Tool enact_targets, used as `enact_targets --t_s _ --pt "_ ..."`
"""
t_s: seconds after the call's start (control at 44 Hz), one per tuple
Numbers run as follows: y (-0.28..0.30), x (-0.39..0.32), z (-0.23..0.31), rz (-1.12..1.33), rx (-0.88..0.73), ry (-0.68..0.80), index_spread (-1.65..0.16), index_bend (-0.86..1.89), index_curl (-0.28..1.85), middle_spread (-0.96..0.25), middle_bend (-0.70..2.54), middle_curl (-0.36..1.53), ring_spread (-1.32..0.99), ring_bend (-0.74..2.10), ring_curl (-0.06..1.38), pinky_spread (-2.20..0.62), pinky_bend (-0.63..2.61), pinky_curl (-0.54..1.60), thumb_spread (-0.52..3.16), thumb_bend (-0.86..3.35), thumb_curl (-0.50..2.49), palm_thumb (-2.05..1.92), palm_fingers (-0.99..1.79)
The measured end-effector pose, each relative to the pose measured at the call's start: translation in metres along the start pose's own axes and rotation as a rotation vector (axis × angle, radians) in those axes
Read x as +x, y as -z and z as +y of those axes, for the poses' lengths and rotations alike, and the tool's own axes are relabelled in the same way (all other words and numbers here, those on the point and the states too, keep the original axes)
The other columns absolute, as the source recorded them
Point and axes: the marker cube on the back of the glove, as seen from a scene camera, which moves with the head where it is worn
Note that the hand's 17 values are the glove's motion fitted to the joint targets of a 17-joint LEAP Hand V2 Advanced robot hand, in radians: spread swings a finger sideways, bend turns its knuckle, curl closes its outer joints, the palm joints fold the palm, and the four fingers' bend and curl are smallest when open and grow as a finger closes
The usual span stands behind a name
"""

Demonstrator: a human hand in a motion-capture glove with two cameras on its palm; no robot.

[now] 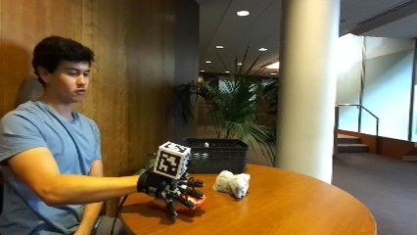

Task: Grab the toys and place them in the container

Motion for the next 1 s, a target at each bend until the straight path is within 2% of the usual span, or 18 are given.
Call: enact_targets --t_s 0.25,0.409,0.432,0.478,0.523,0.546,0.591,0.705,1.001 --pt "-0.019 -0.007 -0.005 -0.049 0.004 0.015 -0.25 0.07 0.09 0.07 0.12 0.29 0.09 0.41 0.28 0.03 1.57 0.36 1.05 -0.03 0.30 -0.02 -0.30" --pt "-0.015 -0.013 -0.005 -0.042 0.046 0.024 -0.26 0.02 0.07 0.10 0.17 0.28 0.07 0.77 0.37 -0.03 1.38 0.31 1.10 -0.01 0.30 0.02 -0.11" --pt "-0.013 -0.013 -0.004 -0.046 0.059 0.025 -0.27 -0.01 0.06 0.10 0.17 0.28 0.03 0.90 0.41 -0.12 1.45 0.34 1.12 0.01 0.30 0.05 0.08" --pt "-0.011 -0.015 -0.003 -0.058 0.081 0.028 -0.28 -0.01 0.04 0.10 0.20 0.29 0.00 0.96 0.41 -0.17 1.48 0.33 1.15 0.02 0.31 0.08 0.12" --pt "-0.010 -0.017 -0.002 -0.071 0.098 0.031 -0.29 0.02 0.03 0.09 0.23 0.30 -0.07 1.05 0.43 -0.24 1.51 0.34 1.20 0.06 0.32 0.15 0.29" --pt "-0.010 -0.018 -0.002 -0.078 0.106 0.034 -0.29 0.00 0.02 0.10 0.20 0.29 -0.07 1.05 0.43 -0.24 1.50 0.33 1.19 0.03 0.31 0.11 0.16" --pt "-0.011 -0.022 0.000 -0.092 0.124 0.041 -0.30 0.12 0.04 0.06 0.29 0.33 -0.15 1.13 0.46 -0.29 1.52 0.35 1.26 0.11 0.34 0.25 0.49" --pt "-0.011 -0.029 0.002 -0.110 0.150 0.077 -0.31 0.17 0.06 -0.01 0.36 0.36 -0.25 1.21 0.49 -0.35 1.46 0.35 1.35 0.21 0.38 0.42 0.72" --pt "-0.005 -0.026 0.002 -0.090 0.161 0.076 -0.33 0.15 0.08 -0.21 0.46 0.45 -0.37 1.26 0.53 -0.39 1.37 0.38 1.19 0.27 0.51 0.67 0.86"
